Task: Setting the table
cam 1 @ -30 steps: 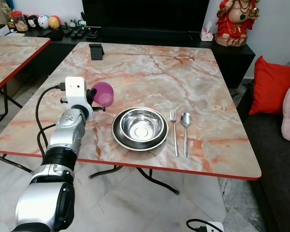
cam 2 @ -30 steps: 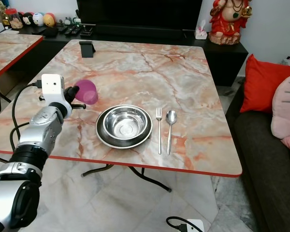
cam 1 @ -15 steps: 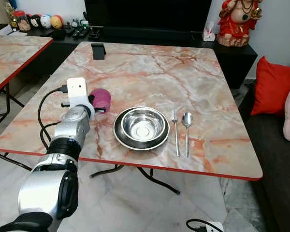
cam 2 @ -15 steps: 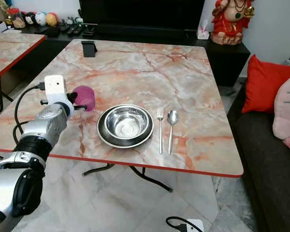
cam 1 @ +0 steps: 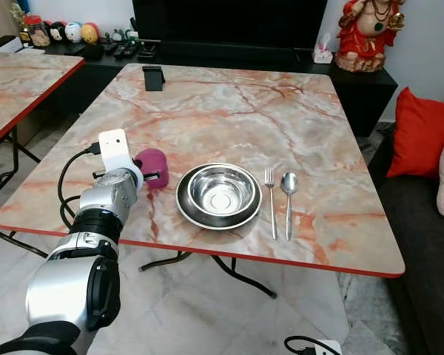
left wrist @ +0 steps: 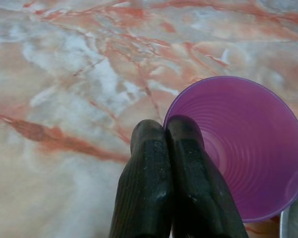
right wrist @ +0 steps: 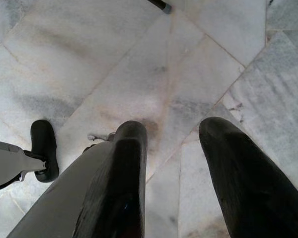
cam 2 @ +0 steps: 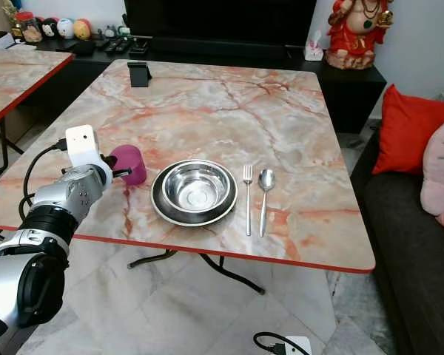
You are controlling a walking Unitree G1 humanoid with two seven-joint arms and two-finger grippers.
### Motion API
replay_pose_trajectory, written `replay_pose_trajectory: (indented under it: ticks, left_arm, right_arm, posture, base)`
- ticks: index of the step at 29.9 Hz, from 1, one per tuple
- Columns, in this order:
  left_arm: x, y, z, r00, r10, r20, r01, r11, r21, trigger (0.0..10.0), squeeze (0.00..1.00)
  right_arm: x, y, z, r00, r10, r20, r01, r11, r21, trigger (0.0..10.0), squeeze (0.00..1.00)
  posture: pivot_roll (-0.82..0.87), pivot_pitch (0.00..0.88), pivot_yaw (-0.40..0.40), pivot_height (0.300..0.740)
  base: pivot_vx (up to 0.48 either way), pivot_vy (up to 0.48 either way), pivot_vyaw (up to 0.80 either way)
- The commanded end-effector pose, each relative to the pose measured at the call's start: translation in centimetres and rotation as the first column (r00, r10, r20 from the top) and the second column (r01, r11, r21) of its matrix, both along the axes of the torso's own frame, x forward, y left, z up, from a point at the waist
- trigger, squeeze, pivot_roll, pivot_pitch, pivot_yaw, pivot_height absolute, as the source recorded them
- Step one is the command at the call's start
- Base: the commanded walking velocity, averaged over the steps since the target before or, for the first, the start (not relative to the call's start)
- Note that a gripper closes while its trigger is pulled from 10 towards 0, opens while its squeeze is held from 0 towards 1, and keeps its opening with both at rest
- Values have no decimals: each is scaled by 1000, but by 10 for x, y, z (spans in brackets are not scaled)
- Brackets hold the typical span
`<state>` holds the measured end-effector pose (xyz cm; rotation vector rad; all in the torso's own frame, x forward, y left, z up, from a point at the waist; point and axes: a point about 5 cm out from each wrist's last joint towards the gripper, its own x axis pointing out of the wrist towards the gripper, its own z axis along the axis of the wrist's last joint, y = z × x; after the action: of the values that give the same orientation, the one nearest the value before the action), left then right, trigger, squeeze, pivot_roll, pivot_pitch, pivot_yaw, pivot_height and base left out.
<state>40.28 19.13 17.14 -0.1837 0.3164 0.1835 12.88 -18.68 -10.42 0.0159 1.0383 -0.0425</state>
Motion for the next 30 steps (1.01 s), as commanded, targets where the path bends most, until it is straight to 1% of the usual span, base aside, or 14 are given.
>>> replay_pose_trajectory:
  ticks: [1, 7, 15, 18, 29, 30]
  left_arm:
    - [1, -3, 3, 1000, -1, -13, 1, 1000, -6, 10000, 0]
    - [3, -7, 7, 1000, -14, -7, 14, 1000, -19, 10000, 0]
    - [3, -7, 14, 999, -35, 8, 35, 999, -14, 10000, 0]
    - [3, -7, 13, 999, -51, -6, 51, 999, 2, 10000, 0]
    - [2, -11, 12, 998, -66, -12, 66, 998, -1, 10000, 0]
    - [2, -11, 12, 998, -67, -12, 67, 998, -1, 10000, 529]
  right_arm:
    - [-2, -2, 0, 1000, 2, -6, -2, 1000, -6, 10000, 0]
    - [-2, -3, 0, 1000, 3, -7, -3, 1000, -8, 10000, 0]
    - [-3, -2, -1, 1000, 3, -9, -3, 1000, -6, 10000, 0]
    - [-3, -2, -1, 1000, 3, -10, -3, 1000, -6, 10000, 0]
    - [-2, -2, -1, 1000, -1, -8, 1, 1000, -5, 10000, 0]
    - [-2, -2, -1, 1000, -2, -9, 2, 1000, -5, 10000, 0]
  posture:
    - [32, 0, -30, 740]
    - [33, 0, -31, 740]
    - [34, 0, -30, 740]
    - [35, 0, -29, 740]
    - [35, 0, -28, 740]
    - [36, 0, -29, 740]
  base:
    - [0, 0, 0]
    - [0, 0, 0]
    - [0, 0, 0]
    - [0, 0, 0]
    - [0, 0, 0]
    - [0, 0, 0]
